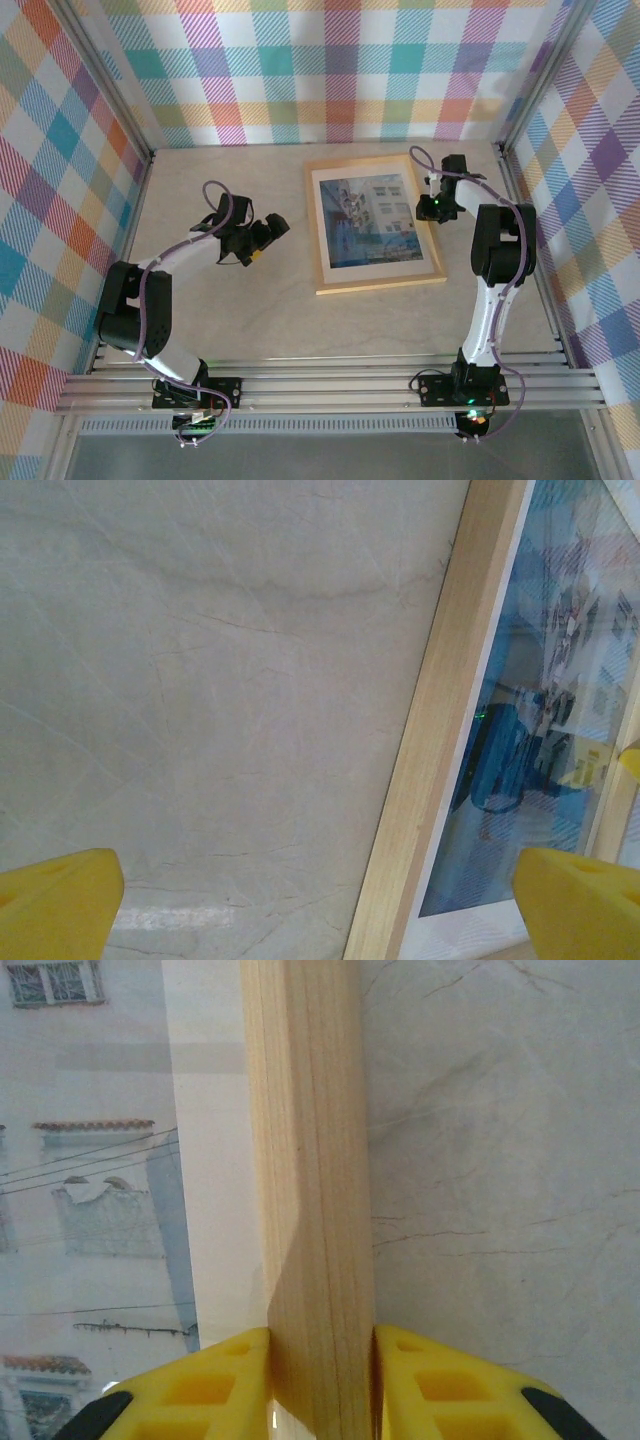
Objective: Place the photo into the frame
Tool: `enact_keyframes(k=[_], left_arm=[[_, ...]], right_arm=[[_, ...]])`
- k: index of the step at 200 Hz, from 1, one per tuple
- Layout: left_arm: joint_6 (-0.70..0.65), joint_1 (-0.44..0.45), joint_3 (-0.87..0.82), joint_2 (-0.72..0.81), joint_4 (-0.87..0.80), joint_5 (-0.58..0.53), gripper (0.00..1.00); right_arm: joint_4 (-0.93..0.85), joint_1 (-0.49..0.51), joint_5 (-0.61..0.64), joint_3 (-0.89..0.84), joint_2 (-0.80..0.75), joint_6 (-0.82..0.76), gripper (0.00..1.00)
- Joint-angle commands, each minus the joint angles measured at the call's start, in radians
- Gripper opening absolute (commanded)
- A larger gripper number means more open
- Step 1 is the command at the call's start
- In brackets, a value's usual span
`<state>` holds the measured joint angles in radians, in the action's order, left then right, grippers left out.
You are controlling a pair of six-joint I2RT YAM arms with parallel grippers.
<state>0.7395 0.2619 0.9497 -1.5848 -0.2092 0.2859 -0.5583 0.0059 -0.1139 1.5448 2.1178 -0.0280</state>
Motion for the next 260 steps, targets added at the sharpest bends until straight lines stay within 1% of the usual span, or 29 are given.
enact_keyframes(k=[1,44,71,86,154,169,174,184,195,203,205,207,209,219,227,235,260], left_arm=[[0.001,-0.026,0.036,-0.017,0.002,0.003,1.0],[0.004,-0.058,0.041,-0.014,0.005,0.009,1.0],[0.004,-0.071,0.025,0.001,0.007,0.006,1.0],[0.003,-0.078,0.015,0.01,0.006,0.006,1.0],[-0.005,-0.099,-0.015,0.04,0.005,0.005,1.0],[-0.014,-0.108,-0.017,0.042,0.0,0.005,1.0],[-0.02,-0.112,-0.016,0.043,-0.004,0.002,1.0],[-0.032,-0.123,-0.01,0.05,-0.017,-0.009,1.0],[-0.055,-0.136,-0.004,0.061,-0.033,-0.031,1.0],[-0.074,-0.15,0.004,0.07,-0.048,-0.055,1.0],[-0.08,-0.153,0.006,0.072,-0.052,-0.062,1.0],[-0.085,-0.155,0.007,0.075,-0.055,-0.068,1.0],[-0.091,-0.159,0.009,0.078,-0.059,-0.078,1.0],[-0.123,-0.175,0.02,0.089,-0.06,-0.125,1.0],[-0.154,-0.186,0.03,0.098,-0.107,-0.168,1.0],[-0.194,-0.194,0.035,0.107,-0.116,-0.229,1.0],[-0.312,-0.2,0.02,0.133,-0.096,-0.432,1.0]], right_arm=[[-0.022,0.022,-0.09,-0.033,-0.047,0.08,0.29],[-0.058,0.077,-0.076,-0.043,-0.07,0.127,0.3],[-0.056,0.129,-0.033,-0.046,-0.068,0.145,0.3],[-0.056,0.151,-0.032,-0.037,-0.057,0.151,0.3],[-0.081,0.197,-0.014,0.02,-0.026,0.166,0.31],[-0.083,0.197,-0.007,0.021,-0.035,0.176,0.38],[-0.083,0.195,-0.001,0.022,-0.041,0.177,0.43],[-0.079,0.195,0.023,0.013,-0.063,0.178,0.57],[-0.055,0.193,0.056,-0.013,-0.106,0.18,0.66],[-0.035,0.188,0.072,-0.035,-0.142,0.181,0.81],[-0.029,0.186,0.075,-0.041,-0.151,0.181,0.87],[-0.025,0.184,0.078,-0.045,-0.16,0.182,0.96],[-0.021,0.18,0.081,-0.052,-0.169,0.183,1.0],[-0.005,0.167,0.093,-0.079,-0.208,0.183,0.99],[0.008,0.156,0.109,-0.104,-0.238,0.178,0.99],[0.025,0.147,0.14,-0.136,-0.27,0.174,0.99],[0.165,0.113,0.23,-0.328,-0.389,0.169,0.99]])
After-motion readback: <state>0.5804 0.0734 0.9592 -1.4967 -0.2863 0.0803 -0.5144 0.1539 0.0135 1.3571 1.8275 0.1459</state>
